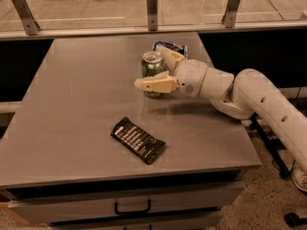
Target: Place green can upright
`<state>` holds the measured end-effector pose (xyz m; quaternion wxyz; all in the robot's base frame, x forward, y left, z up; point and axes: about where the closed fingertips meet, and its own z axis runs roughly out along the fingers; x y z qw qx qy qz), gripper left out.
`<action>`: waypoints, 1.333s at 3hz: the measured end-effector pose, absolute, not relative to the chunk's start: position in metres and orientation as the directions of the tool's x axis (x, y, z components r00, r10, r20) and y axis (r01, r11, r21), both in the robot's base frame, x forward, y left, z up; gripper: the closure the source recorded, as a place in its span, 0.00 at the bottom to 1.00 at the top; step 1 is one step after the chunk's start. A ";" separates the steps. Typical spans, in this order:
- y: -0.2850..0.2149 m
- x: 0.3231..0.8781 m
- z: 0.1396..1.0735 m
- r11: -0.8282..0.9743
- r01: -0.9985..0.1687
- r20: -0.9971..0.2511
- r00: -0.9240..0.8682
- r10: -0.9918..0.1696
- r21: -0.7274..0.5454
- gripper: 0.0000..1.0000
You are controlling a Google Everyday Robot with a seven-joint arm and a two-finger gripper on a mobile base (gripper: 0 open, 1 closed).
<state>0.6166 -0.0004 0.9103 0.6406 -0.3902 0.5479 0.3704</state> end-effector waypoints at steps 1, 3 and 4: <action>-0.015 0.610 0.918 0.465 -0.878 -0.993 0.117 -0.027 -0.116 0.00; -0.039 0.608 1.006 0.478 -0.819 -0.920 0.143 -0.365 -0.317 0.00; -0.070 0.595 1.088 0.500 -0.728 -0.811 0.132 -0.570 -0.470 0.00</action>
Offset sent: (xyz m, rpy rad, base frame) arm -0.0142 -0.0603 0.1063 -0.4715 -0.0356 -0.1976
